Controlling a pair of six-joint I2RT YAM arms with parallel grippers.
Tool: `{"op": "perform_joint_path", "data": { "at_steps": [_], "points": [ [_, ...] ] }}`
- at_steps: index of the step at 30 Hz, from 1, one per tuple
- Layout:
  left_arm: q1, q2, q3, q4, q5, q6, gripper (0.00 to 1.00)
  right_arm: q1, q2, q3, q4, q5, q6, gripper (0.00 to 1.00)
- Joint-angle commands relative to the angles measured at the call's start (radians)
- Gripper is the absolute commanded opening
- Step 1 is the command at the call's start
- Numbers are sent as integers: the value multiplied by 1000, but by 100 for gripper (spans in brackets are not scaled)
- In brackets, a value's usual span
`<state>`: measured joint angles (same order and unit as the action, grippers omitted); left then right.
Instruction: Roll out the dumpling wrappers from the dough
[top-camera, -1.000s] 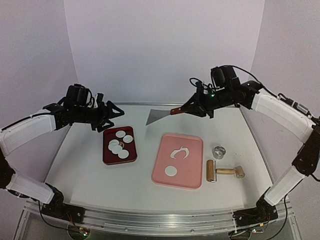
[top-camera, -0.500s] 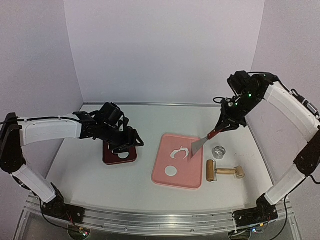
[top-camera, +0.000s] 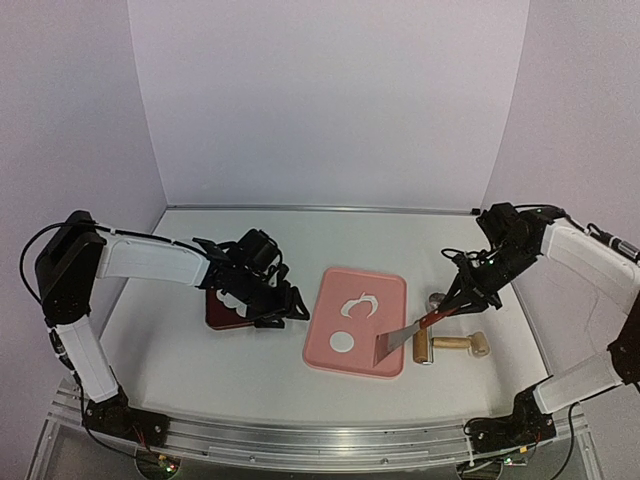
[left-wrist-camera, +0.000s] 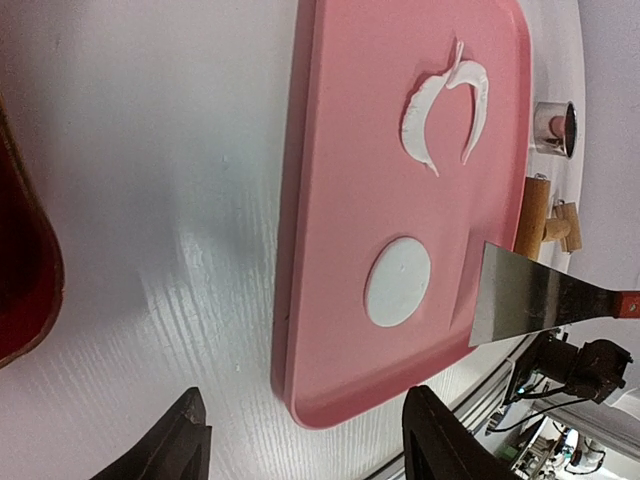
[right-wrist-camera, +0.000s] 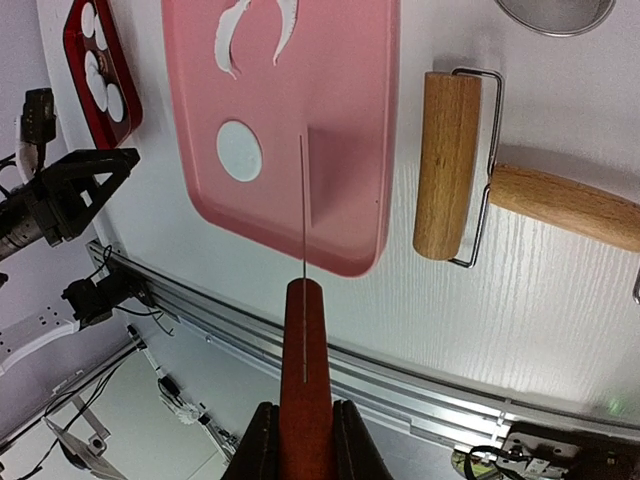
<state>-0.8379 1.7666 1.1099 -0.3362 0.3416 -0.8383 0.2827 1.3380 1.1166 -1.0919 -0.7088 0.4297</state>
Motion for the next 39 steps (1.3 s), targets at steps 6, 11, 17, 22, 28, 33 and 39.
{"op": "perform_joint_path", "data": {
  "at_steps": [6, 11, 17, 22, 28, 33, 39],
  "points": [
    [-16, 158, 144, 41, 57, 29, 65, -39, -5, -120, 248, -53, -40, 0],
    [-22, 205, 177, 22, 59, 50, 66, -71, 36, -204, 294, -50, -49, 0],
    [-26, 243, 186, 17, 68, 56, 66, -97, 103, -251, 317, -60, -63, 0],
    [-29, 265, 202, -1, 67, 73, 67, -104, 174, -280, 319, -74, -96, 0],
    [-29, 287, 222, -11, 82, 85, 67, -106, 195, -304, 319, -78, -108, 0],
    [-30, 290, 227, -14, 86, 88, 65, -107, 218, -317, 336, -79, -114, 0],
    [-34, 284, 219, -10, 89, 80, 64, -107, 249, -325, 381, -78, -117, 0]
  ]
}}
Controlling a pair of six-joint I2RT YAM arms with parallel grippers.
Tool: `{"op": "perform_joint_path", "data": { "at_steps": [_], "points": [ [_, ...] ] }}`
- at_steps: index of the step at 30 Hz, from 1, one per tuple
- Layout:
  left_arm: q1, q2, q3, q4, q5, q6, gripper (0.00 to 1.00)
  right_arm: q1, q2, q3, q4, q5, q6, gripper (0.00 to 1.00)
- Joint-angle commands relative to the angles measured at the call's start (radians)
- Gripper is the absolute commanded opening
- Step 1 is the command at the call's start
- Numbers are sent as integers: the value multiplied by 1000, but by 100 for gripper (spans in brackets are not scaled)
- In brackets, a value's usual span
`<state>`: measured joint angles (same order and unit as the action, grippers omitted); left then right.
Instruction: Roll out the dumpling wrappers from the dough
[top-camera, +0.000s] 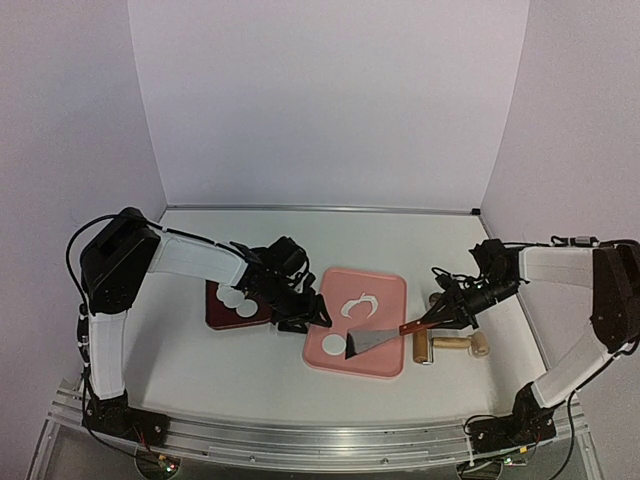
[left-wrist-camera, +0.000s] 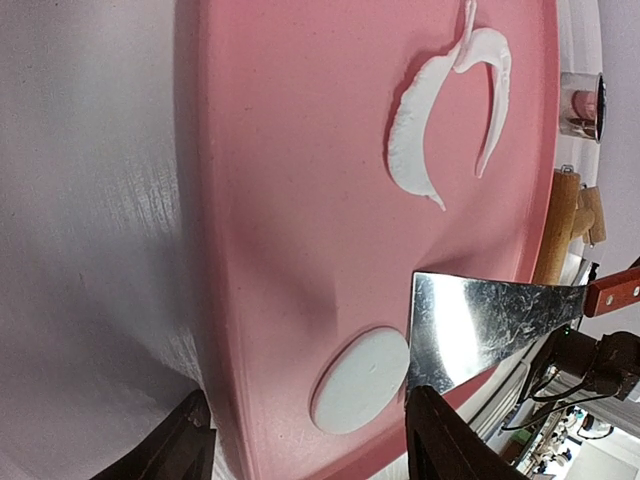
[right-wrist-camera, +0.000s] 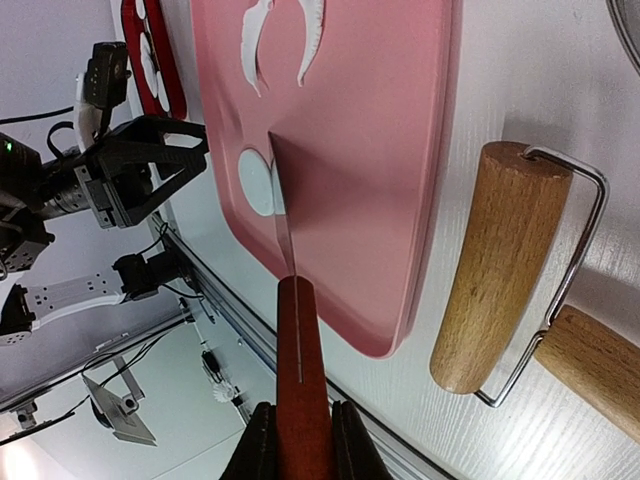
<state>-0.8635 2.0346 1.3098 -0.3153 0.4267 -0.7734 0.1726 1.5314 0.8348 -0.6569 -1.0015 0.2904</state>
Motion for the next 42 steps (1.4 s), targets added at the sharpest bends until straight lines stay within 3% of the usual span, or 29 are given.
{"op": "perform_joint_path", "data": {
  "at_steps": [1, 42],
  "points": [
    [-9, 15, 19, -30, 4, 14, 64, 3, 64, -47, -36, 208, 25, 0],
    [-51, 31, 53, -68, 0, 0, 63, 25, 255, -54, 197, 131, 61, 0]
  ]
}}
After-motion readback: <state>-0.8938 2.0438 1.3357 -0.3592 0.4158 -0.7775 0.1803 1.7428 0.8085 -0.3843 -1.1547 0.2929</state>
